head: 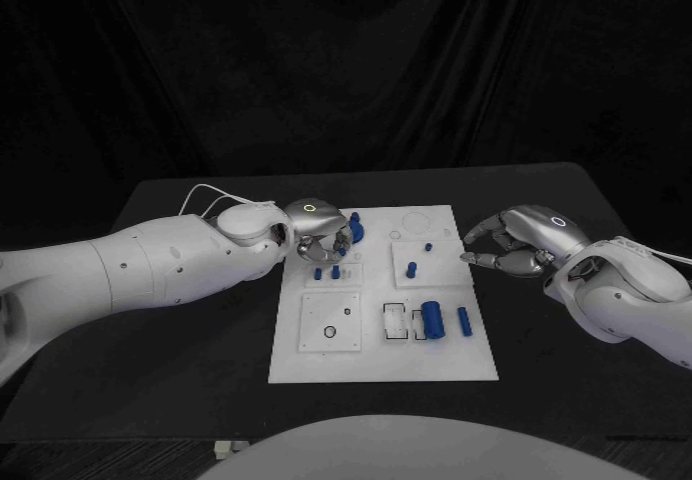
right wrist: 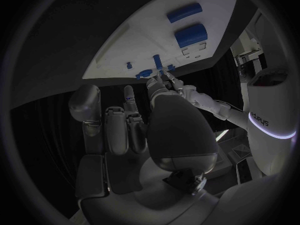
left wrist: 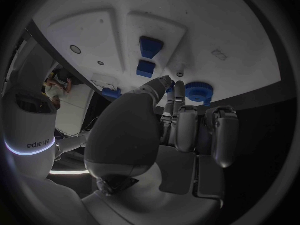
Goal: Assemble the parts on the task board
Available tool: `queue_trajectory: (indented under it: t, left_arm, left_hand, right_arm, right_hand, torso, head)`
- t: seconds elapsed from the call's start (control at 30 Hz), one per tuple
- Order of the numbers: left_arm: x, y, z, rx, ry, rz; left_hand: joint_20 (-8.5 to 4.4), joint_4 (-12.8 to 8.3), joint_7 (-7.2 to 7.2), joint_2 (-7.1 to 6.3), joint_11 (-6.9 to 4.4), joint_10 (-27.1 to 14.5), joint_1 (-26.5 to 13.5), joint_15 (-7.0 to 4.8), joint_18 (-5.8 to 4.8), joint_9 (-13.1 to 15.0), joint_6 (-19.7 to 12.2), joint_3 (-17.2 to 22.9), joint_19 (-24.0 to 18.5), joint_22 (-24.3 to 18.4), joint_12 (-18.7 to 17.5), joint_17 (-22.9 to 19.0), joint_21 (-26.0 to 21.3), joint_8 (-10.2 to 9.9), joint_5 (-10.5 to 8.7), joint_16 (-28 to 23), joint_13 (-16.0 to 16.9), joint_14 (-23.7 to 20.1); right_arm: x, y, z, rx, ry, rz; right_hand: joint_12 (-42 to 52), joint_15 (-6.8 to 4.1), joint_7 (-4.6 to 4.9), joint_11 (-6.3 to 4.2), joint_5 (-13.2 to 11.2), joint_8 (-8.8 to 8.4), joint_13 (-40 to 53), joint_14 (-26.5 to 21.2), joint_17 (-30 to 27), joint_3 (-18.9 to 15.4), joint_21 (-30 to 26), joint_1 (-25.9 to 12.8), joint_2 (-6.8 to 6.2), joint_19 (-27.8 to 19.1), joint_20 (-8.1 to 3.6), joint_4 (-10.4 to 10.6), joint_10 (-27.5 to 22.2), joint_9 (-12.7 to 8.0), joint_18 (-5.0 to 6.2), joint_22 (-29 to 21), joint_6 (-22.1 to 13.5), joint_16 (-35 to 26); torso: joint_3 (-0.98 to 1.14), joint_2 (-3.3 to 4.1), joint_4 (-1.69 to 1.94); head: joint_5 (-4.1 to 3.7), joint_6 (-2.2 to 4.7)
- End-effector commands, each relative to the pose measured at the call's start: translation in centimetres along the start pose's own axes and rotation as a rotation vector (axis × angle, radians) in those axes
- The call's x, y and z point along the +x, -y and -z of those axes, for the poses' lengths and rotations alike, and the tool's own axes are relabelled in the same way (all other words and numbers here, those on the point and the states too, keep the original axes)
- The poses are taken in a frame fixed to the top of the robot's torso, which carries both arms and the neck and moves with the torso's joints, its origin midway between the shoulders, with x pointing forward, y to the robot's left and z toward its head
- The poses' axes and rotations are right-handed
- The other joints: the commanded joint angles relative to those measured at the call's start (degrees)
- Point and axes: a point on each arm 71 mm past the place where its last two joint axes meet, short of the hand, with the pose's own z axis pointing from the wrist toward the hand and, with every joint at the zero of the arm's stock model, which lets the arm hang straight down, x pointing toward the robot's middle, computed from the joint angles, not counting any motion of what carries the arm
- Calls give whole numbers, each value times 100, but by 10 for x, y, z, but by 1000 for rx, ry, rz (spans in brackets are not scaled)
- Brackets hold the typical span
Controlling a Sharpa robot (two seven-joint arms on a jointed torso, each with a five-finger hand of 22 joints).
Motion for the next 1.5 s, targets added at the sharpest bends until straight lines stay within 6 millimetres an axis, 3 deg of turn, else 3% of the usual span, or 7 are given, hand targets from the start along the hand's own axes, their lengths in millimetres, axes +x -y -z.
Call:
queue_trajectory:
  t: [0.03, 0.67, 0.83, 1.2, 1.5]
  left_arm:
    - [-5, -2, 4, -16, 17, -3]
    - [-6, -15, 22, -68, 22, -3]
    - [-5, -16, 23, -74, 13, -2]
    - [-4, -17, 20, -79, 5, -3]
    - [-4, -15, 17, -70, 1, -2]
  left_hand:
    - [-35, -13, -94, -9, 4, 37, -53, -15, -94, -1, 159, -30, 105, 1291, -25, -9, -37, -11, -45, -32, -11, -42]
    - [-35, -8, -90, -35, 14, 71, -86, -9, -95, -41, 143, -38, 106, 1291, -89, -43, -38, -68, -89, -49, -76, -50]
    - [-35, -7, -89, -38, 15, 73, -88, -9, -95, -44, 141, -38, 107, 1292, -93, -47, -37, -73, -91, -51, -81, -52]
    - [-36, 1, -85, -38, 20, 81, -101, -6, -96, -56, 139, -38, 109, 1293, -110, -52, -35, -87, -102, -53, -98, -51]
    - [-36, 3, -85, -37, 21, 84, -105, -5, -93, -59, 139, -37, 100, 1289, -115, -70, -46, -91, -104, -64, -102, -60]
  right_arm:
    - [2, 1, 0, 17, -12, 1]
    - [7, 4, 4, 30, -30, -2]
    - [9, 5, 4, 31, -33, -2]
    - [10, 5, 5, 33, -34, -3]
    - [10, 5, 6, 33, -34, -4]
  right_hand:
    - [15, 34, -3, 26, 3, -21, 1508, 402, 562, -6, -24, 47, -7, -6, 23, -36, 617, -8, 41, 677, 26, -38]
    - [15, 34, -3, 26, 29, -23, 1508, 402, 562, -2, -39, 64, -2, -9, 23, -45, 617, -9, 43, 674, 35, -38]
    - [15, 34, -3, 26, 29, -23, 1508, 402, 562, -2, -39, 64, -2, -9, 23, -45, 617, -9, 43, 674, 35, -38]
    - [15, 34, -3, 26, 29, -23, 1508, 402, 562, -2, -39, 64, -2, -9, 23, -45, 617, -9, 43, 674, 35, -38]
    - [15, 34, -3, 26, 29, -23, 1508, 402, 562, -2, -39, 64, -2, -9, 23, -45, 617, -9, 43, 674, 35, -38]
  torso:
    - [-1, 3, -4]
    - [-6, 5, -4]
    - [-4, 6, -6]
    - [-1, 8, -8]
    - [-4, 6, -11]
  head:
    - [18, -1]
    - [59, -1]
    - [71, -1]
    - [22, -1]
    - [41, -1]
